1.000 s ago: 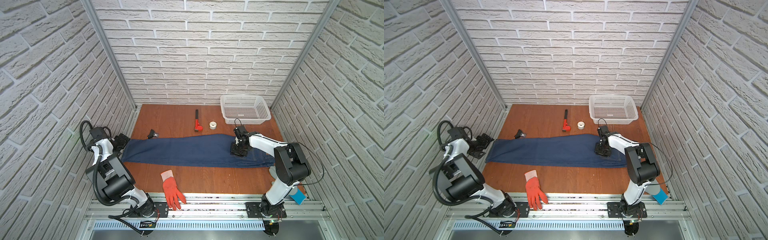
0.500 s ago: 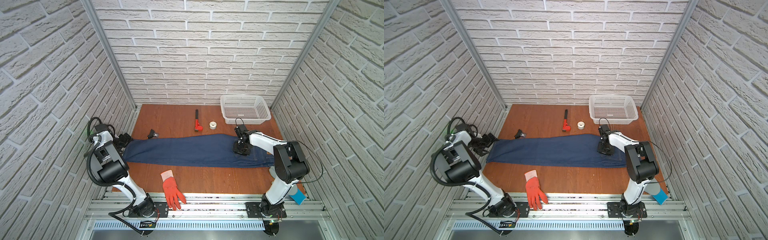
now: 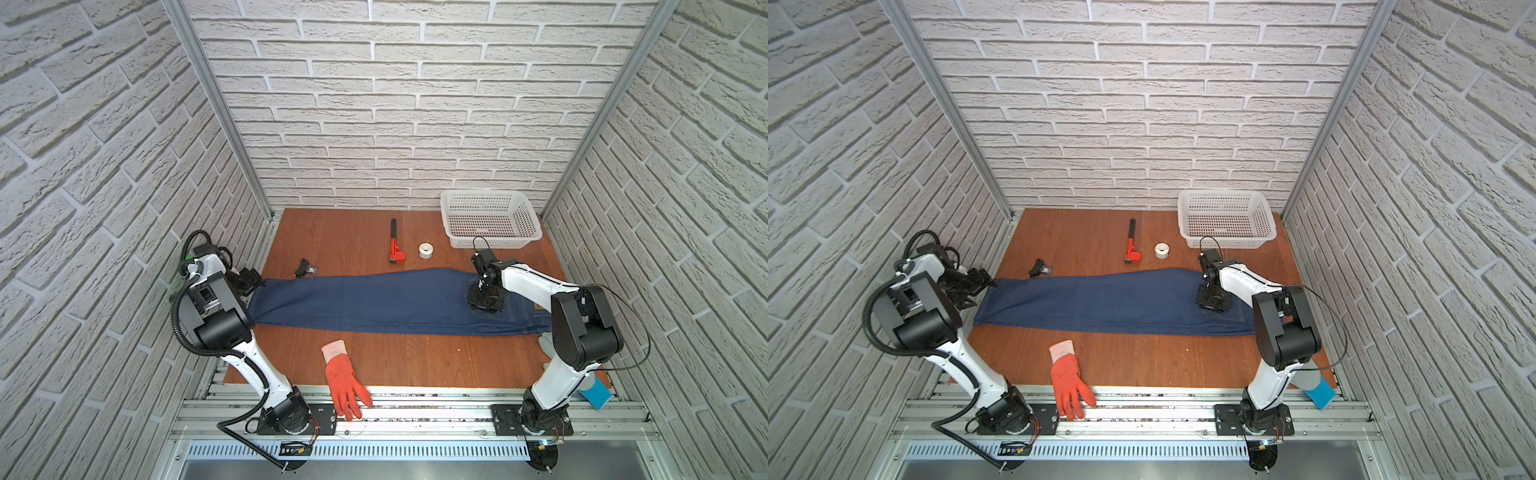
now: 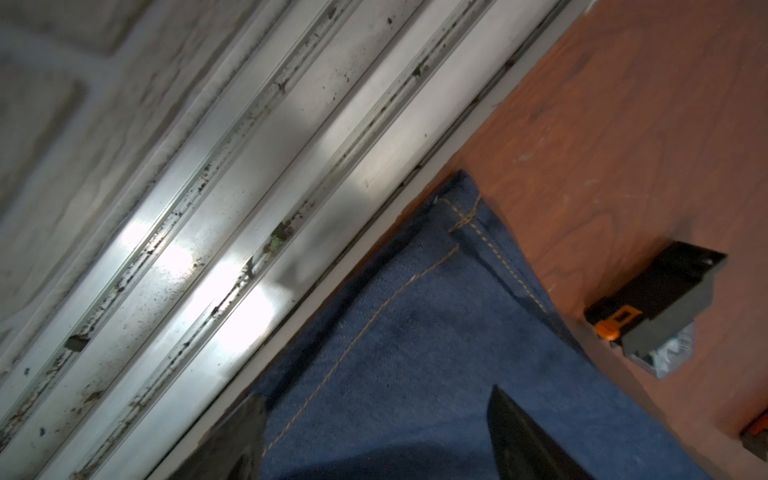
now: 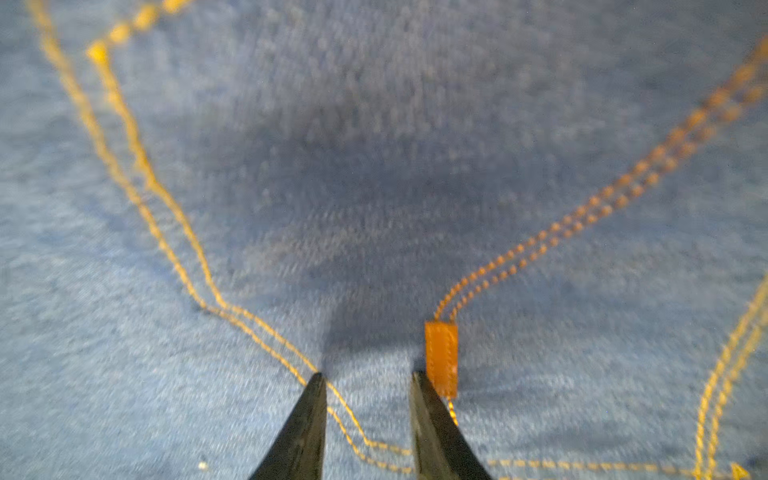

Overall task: Fold and stack the trousers
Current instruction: 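Release the waistband with the right gripper and move it to the jeans' middle, then lift the hem with the left gripper and carry it toward the right gripper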

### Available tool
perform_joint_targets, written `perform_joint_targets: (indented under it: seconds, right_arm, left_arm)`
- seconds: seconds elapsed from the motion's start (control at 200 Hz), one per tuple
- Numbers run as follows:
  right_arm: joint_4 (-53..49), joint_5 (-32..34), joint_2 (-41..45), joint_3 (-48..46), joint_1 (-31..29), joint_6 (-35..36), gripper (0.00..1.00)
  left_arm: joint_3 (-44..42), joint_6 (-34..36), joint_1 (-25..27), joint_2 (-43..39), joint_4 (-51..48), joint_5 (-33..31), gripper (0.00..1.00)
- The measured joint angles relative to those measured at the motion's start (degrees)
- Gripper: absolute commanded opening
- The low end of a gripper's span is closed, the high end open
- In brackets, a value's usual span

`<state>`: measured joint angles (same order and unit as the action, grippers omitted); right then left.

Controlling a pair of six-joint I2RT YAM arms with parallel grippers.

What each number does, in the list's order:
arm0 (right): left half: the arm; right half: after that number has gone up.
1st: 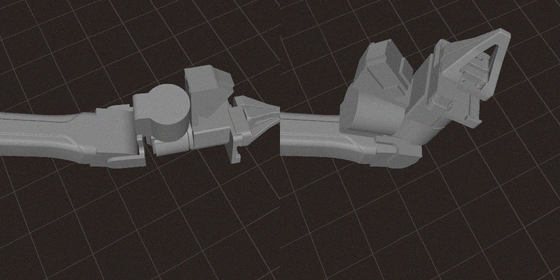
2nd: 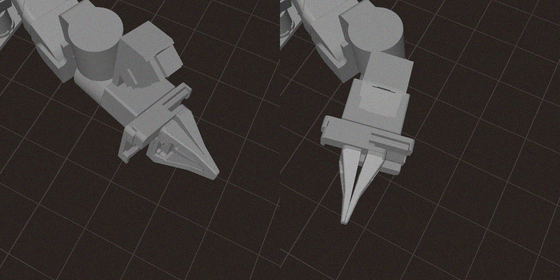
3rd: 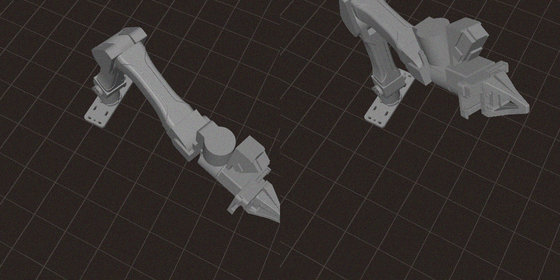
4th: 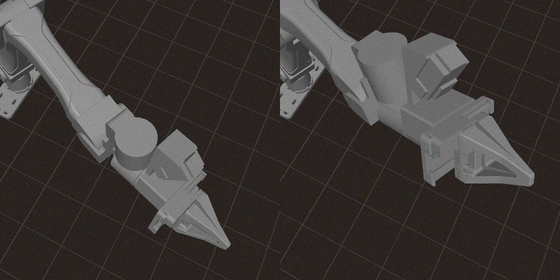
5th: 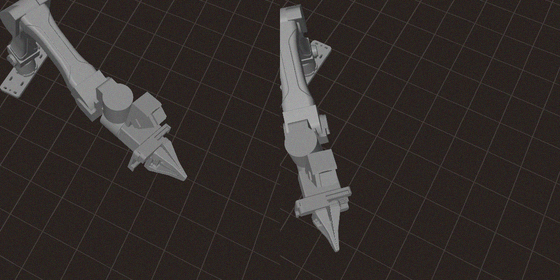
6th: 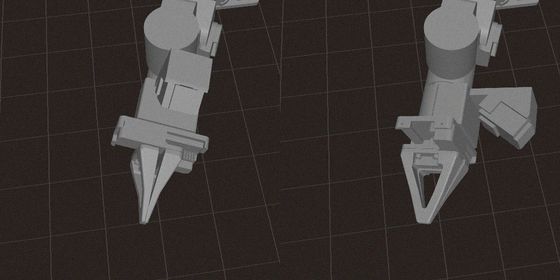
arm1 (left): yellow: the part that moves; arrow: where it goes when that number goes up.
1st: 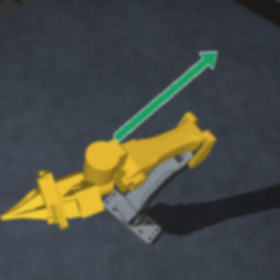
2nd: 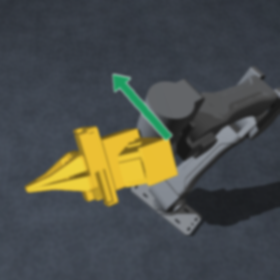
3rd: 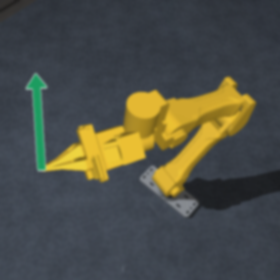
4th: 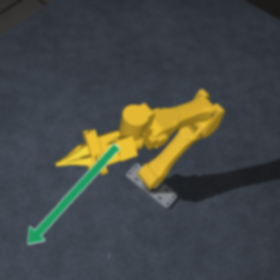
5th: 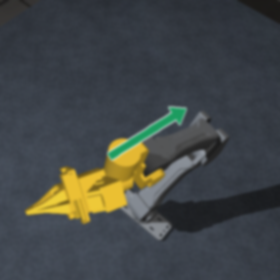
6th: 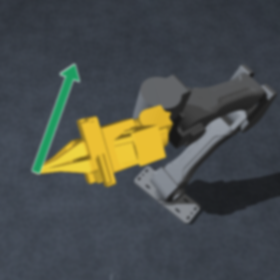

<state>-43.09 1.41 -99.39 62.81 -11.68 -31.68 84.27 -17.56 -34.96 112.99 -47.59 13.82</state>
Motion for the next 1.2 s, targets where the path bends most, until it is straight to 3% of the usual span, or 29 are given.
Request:
perform_joint_targets:
  seconds: [0.29, 0.79, 0.9, 1.045, 1.2]
  right_arm:
    - [-0.5, -1.1, 0.7, 1.0, -1.7, -0.8, 0.33]
    - [-0.9, -1.8, 1.2, 1.6, -5.1, -2.2, 0.30]
    - [-0.9, -2.0, 1.2, 1.6, -5.5, -2.4, 0.30]
    - [-0.9, -2.4, 1.2, 1.6, -5.5, -2.5, 0.29]
    - [-0.9, -2.6, 1.2, 1.6, -5.6, -2.6, 0.29]
  left_arm:
    - [-0.6, 1.2, 0.0, 1.6, -1.7, -4.1, 0.81]
    - [-1.9, 2.1, -0.2, 2.4, -2.1, -6.1, 0.63]
    - [-2.1, 2.5, -0.3, 2.5, -2.1, -6.4, 0.55]
    - [-2.3, 2.5, -0.3, 2.5, -2.3, -6.6, 0.34]
    - [-2.4, 2.6, -0.3, 2.5, -2.4, -6.5, 0.22]
